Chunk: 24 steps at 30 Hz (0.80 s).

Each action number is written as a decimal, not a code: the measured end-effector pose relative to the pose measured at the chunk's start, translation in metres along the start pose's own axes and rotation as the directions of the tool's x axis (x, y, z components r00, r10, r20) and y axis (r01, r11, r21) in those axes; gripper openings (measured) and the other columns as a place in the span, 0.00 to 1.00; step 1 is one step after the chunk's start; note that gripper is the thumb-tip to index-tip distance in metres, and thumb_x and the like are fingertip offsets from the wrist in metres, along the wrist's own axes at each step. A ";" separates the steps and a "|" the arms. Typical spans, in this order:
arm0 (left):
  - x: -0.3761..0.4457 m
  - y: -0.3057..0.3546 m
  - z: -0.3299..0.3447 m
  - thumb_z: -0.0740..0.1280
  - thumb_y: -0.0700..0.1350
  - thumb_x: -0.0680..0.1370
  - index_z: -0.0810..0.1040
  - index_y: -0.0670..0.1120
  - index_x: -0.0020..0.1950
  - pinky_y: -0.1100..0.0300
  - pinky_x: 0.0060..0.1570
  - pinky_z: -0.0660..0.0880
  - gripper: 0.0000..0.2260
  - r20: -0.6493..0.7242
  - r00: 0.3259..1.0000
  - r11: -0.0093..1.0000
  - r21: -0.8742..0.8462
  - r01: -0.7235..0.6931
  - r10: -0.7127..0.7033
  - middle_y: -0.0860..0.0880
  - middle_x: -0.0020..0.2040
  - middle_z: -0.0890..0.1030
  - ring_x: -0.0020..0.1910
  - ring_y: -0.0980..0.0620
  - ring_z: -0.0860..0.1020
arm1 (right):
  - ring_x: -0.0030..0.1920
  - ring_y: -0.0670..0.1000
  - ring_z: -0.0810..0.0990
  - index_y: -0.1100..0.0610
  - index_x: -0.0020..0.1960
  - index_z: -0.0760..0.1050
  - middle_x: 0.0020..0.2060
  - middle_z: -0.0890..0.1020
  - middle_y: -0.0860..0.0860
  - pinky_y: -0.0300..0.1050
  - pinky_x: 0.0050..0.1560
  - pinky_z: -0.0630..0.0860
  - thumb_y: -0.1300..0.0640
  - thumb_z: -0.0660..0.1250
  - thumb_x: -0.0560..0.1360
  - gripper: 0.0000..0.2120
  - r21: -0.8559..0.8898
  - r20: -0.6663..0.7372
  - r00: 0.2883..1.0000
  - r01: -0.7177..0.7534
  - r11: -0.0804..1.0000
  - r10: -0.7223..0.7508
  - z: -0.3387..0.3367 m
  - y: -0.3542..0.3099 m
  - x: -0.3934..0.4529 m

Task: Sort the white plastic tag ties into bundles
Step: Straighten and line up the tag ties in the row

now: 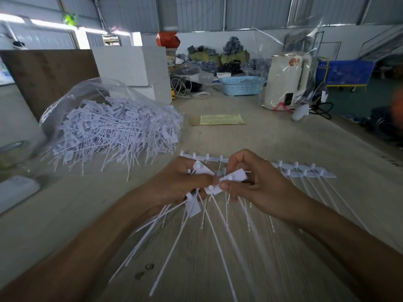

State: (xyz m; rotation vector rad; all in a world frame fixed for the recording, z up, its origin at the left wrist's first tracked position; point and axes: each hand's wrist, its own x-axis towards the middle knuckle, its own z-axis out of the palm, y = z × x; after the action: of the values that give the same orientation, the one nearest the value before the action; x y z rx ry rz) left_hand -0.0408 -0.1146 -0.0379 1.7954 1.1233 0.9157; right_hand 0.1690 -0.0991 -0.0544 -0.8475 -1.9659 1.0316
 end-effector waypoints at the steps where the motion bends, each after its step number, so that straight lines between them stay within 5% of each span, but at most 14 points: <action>1: -0.001 0.000 0.000 0.69 0.36 0.78 0.85 0.55 0.33 0.65 0.30 0.68 0.18 0.026 1.000 1.000 0.014 0.001 -0.002 0.55 0.29 0.80 0.28 0.59 0.75 | 0.34 0.52 0.82 0.60 0.52 0.74 0.37 0.82 0.57 0.46 0.38 0.80 0.60 0.71 0.77 0.08 -0.008 0.062 0.998 -0.030 1.000 0.031 -0.004 -0.001 0.000; 5: -0.003 -0.002 -0.002 0.69 0.34 0.77 0.84 0.55 0.33 0.67 0.32 0.71 0.19 0.054 0.999 1.000 0.027 0.003 -0.005 0.54 0.31 0.81 0.30 0.59 0.76 | 0.35 0.51 0.81 0.60 0.51 0.79 0.38 0.83 0.53 0.45 0.39 0.78 0.58 0.64 0.81 0.08 -0.081 0.351 0.935 -0.027 0.996 0.054 -0.028 -0.007 -0.002; 10: -0.003 0.000 0.001 0.69 0.38 0.71 0.84 0.51 0.31 0.70 0.31 0.73 0.11 0.023 0.999 0.991 -0.131 0.029 -0.026 0.52 0.29 0.81 0.28 0.59 0.78 | 0.36 0.46 0.81 0.57 0.50 0.83 0.37 0.83 0.46 0.41 0.40 0.77 0.60 0.69 0.79 0.05 -0.350 0.207 0.949 0.298 0.888 -0.237 -0.027 -0.010 -0.003; 13: -0.005 -0.003 0.006 0.70 0.43 0.68 0.84 0.53 0.32 0.68 0.28 0.75 0.07 0.043 0.989 0.953 -0.266 0.148 -0.142 0.52 0.30 0.81 0.27 0.59 0.79 | 0.38 0.46 0.79 0.57 0.50 0.84 0.38 0.83 0.47 0.45 0.41 0.75 0.59 0.68 0.79 0.06 -0.550 0.222 0.846 0.519 0.654 -0.484 -0.030 -0.019 -0.001; 15: -0.005 -0.004 0.005 0.70 0.44 0.67 0.84 0.53 0.32 0.68 0.27 0.74 0.07 0.053 0.988 0.948 -0.277 0.155 -0.146 0.52 0.30 0.81 0.26 0.59 0.78 | 0.40 0.46 0.80 0.57 0.50 0.85 0.40 0.84 0.47 0.44 0.42 0.76 0.58 0.68 0.78 0.07 -0.553 0.238 0.817 0.559 0.618 -0.525 -0.032 -0.020 -0.001; 18: -0.006 0.000 -0.008 0.73 0.43 0.65 0.85 0.49 0.32 0.71 0.26 0.71 0.03 0.024 0.996 0.963 -0.256 0.088 -0.085 0.52 0.28 0.80 0.25 0.59 0.77 | 0.41 0.45 0.83 0.53 0.52 0.84 0.41 0.85 0.46 0.42 0.42 0.80 0.53 0.72 0.76 0.06 -0.311 0.039 0.909 0.405 0.860 -0.414 -0.053 -0.023 -0.005; 20: -0.007 -0.002 -0.020 0.76 0.46 0.63 0.86 0.47 0.34 0.68 0.29 0.74 0.04 -0.068 0.995 0.966 -0.252 0.052 -0.072 0.50 0.31 0.81 0.28 0.57 0.79 | 0.38 0.46 0.81 0.49 0.49 0.84 0.37 0.82 0.47 0.38 0.42 0.79 0.46 0.75 0.72 0.09 0.062 -0.146 0.933 0.339 0.939 -0.328 -0.076 -0.028 -0.006; 22: -0.004 -0.005 -0.023 0.74 0.41 0.70 0.86 0.42 0.38 0.65 0.35 0.77 0.03 -0.199 0.978 0.973 -0.232 0.015 -0.062 0.46 0.36 0.85 0.35 0.52 0.83 | 0.35 0.48 0.78 0.53 0.46 0.84 0.34 0.80 0.50 0.40 0.40 0.79 0.45 0.77 0.68 0.13 0.337 -0.108 0.973 0.227 0.914 -0.202 -0.081 -0.028 -0.006; 24: 0.002 0.000 -0.019 0.70 0.39 0.76 0.85 0.39 0.41 0.65 0.33 0.74 0.06 -0.292 0.956 0.997 -0.072 -0.023 0.001 0.44 0.35 0.84 0.33 0.52 0.81 | 0.35 0.49 0.79 0.55 0.46 0.83 0.34 0.81 0.53 0.42 0.39 0.80 0.49 0.76 0.71 0.11 0.358 0.086 0.990 0.077 0.931 -0.115 -0.062 -0.023 0.000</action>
State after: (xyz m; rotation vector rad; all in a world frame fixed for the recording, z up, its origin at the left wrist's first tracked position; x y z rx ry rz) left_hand -0.0566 -0.1077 -0.0302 1.6434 1.2422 1.2452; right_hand 0.2161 -0.0868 -0.0101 -0.5016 -1.8079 1.3433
